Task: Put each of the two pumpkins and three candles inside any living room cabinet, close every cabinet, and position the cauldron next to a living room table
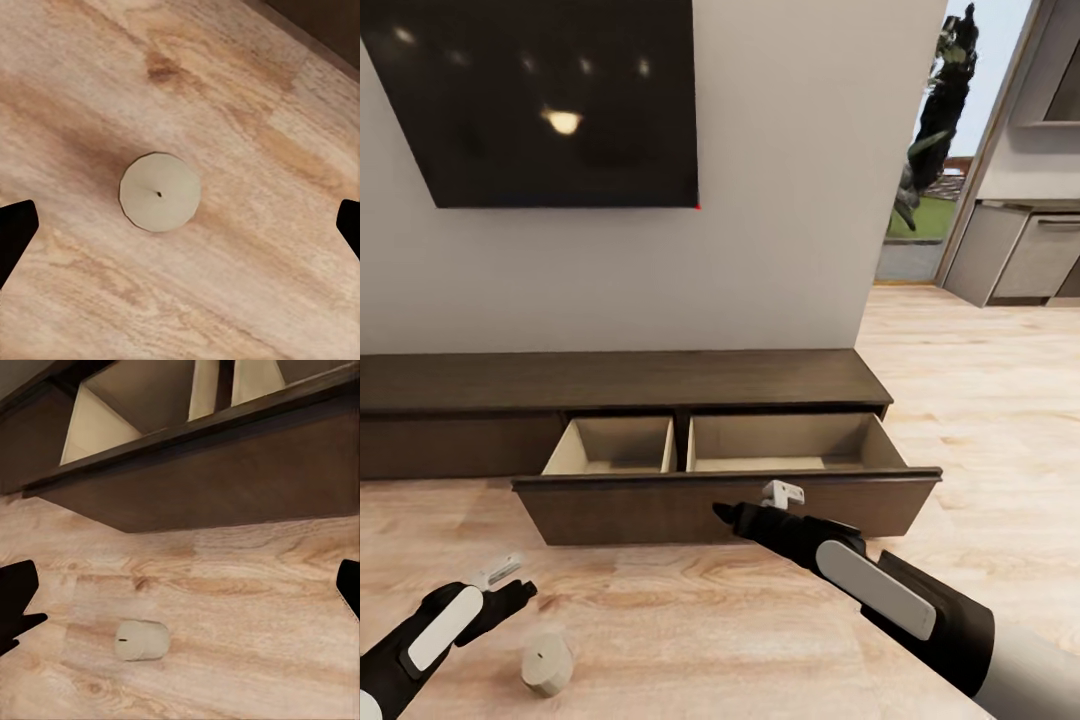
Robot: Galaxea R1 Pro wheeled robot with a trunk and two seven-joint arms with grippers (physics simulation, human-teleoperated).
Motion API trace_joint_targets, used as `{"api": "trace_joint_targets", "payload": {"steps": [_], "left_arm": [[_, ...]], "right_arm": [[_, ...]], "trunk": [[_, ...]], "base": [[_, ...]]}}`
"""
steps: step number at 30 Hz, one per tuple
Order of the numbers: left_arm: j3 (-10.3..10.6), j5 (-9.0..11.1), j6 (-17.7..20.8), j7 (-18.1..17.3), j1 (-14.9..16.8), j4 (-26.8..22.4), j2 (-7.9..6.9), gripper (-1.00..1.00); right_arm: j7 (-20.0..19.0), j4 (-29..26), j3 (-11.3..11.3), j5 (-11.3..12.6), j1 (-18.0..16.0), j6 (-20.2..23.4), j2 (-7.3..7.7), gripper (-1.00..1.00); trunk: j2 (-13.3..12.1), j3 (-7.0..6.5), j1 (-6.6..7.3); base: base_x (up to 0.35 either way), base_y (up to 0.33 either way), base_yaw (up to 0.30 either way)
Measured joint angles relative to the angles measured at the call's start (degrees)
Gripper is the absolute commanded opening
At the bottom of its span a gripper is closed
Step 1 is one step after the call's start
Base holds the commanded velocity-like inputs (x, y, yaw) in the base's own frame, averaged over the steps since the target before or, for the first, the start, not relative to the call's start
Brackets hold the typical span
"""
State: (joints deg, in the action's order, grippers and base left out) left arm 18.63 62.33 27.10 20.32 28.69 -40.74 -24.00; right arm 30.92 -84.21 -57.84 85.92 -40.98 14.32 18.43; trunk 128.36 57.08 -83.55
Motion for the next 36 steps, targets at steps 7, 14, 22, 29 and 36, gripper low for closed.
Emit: {"api": "trace_joint_targets", "payload": {"steps": [7, 14, 22, 29, 36], "left_arm": [[-0.1, -0.2, 0.1, 0.0, 0.0, 0.0, -0.35, 1.00], [-0.2, -0.2, 0.1, -0.1, 0.0, 0.0, -0.17, 1.00], [-0.4, -0.2, 0.3, 0.0, 0.0, -1.7, -0.09, 1.00], [-0.4, -0.2, 0.5, 0.0, 0.0, -1.8, -0.19, 1.00], [-0.5, -0.2, 0.5, 0.0, 0.0, -1.8, -0.20, 1.00]], "right_arm": [[-3.2, -0.8, 0.3, 0.2, 0.0, 0.0, 1.17, 1.00], [-3.4, -0.7, 0.3, 0.3, 0.0, 0.1, 1.16, 1.00], [-3.4, -0.4, 0.3, 1.1, 0.0, 0.1, 1.19, 1.00], [-3.4, -0.3, 0.4, 1.3, 0.0, 0.0, 1.19, 1.00], [-3.4, -0.3, 0.4, 1.3, 0.0, 0.0, 1.17, 1.00]], "trunk": [[2.8, 1.26, -1.54], [4.4, 1.98, -2.42], [4.4, 1.98, -2.40], [4.4, 1.98, -2.41], [4.4, 1.98, -2.42]], "base": [[0.000, 0.000, 0.000], [0.000, 0.000, 0.000], [0.073, 0.000, 0.000], [0.098, 0.076, 0.000], [0.040, 0.147, 0.000]]}}
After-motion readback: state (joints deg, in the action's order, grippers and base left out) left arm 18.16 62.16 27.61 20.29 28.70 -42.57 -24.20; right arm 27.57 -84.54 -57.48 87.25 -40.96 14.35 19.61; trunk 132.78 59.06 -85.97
